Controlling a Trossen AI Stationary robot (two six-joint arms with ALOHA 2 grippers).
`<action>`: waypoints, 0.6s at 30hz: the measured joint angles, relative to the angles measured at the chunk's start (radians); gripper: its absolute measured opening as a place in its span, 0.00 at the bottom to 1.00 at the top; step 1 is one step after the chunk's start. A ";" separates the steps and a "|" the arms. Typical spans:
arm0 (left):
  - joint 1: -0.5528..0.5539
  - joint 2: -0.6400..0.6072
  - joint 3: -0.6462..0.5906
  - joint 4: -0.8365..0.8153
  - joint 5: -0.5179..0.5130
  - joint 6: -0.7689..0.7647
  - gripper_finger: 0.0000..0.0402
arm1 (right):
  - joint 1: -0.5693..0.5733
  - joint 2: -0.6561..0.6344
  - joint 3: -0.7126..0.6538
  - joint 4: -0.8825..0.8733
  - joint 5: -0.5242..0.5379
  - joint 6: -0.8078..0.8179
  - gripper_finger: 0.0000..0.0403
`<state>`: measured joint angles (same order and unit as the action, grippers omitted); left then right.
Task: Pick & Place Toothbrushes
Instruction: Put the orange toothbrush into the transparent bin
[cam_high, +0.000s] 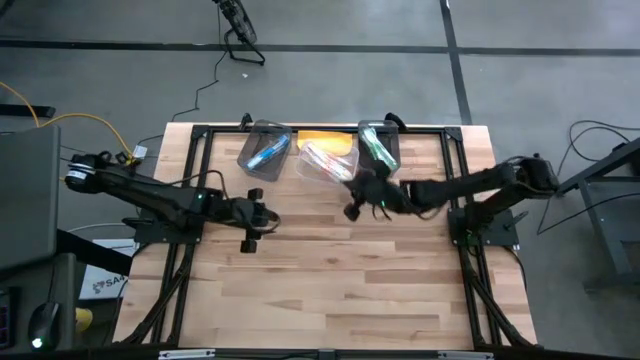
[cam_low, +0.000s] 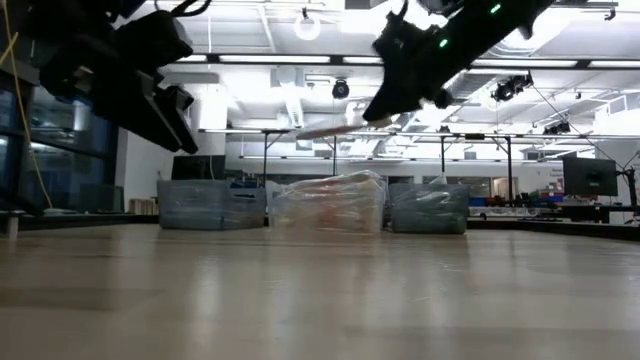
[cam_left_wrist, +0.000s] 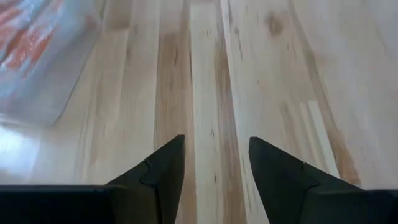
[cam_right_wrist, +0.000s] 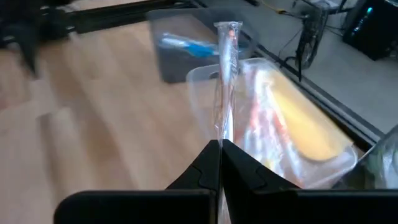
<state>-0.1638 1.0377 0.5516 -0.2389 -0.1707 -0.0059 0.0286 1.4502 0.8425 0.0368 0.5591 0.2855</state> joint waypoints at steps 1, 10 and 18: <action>0.000 -0.008 -0.016 0.028 0.000 0.000 0.43 | -0.036 0.009 0.001 0.014 -0.033 -0.019 0.01; 0.000 -0.022 -0.083 0.156 0.002 -0.003 0.42 | -0.278 0.122 0.000 0.107 -0.301 -0.066 0.01; 0.000 -0.022 -0.087 0.161 0.003 -0.005 0.42 | -0.336 0.194 0.000 0.152 -0.380 -0.053 0.01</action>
<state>-0.1638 1.0161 0.4648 -0.0775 -0.1679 -0.0105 -0.3071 1.6441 0.8425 0.1885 0.1795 0.2324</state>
